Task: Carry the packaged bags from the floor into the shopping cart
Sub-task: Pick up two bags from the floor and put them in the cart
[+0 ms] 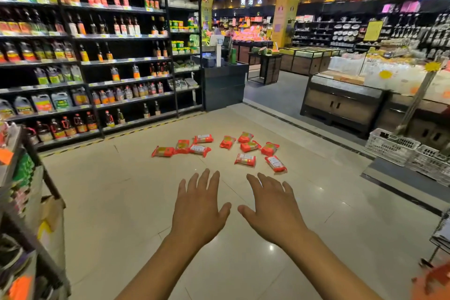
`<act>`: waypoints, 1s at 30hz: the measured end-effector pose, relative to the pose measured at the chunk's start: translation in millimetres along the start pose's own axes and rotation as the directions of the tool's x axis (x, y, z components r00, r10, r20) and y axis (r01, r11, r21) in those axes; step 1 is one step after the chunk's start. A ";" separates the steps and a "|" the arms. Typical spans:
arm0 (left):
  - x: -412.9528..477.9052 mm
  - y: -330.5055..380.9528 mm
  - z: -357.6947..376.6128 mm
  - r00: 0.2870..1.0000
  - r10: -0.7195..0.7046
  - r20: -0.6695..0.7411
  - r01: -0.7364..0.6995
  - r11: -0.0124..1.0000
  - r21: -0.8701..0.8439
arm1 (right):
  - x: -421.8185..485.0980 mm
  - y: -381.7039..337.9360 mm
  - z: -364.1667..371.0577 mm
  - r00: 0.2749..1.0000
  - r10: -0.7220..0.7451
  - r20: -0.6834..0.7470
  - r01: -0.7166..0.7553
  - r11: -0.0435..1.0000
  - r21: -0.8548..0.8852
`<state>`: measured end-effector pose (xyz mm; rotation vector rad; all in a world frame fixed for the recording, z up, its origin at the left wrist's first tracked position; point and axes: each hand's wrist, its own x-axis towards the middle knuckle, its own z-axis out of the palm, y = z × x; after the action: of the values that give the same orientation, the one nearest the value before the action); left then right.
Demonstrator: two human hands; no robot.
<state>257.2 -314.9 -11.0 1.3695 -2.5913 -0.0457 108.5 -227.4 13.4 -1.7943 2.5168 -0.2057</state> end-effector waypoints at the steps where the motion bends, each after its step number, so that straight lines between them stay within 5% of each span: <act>1: 10.9 -4.3 1.4 1.000 -0.003 0.004 0.003 1.000 0.006 | 13.4 -1.5 2.4 1.000 -0.007 0.006 0.007 1.000 0.000; 30: 427.9 -74.1 42.4 0.984 -0.161 -0.071 0.170 0.973 0.157 | 477.1 53.0 1.4 0.972 -0.235 -0.018 0.236 0.966 0.110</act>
<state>75.3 -710.9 11.1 1.6159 -2.4742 0.1812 -97.7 -660.8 24.6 -2.0455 2.2394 -0.3517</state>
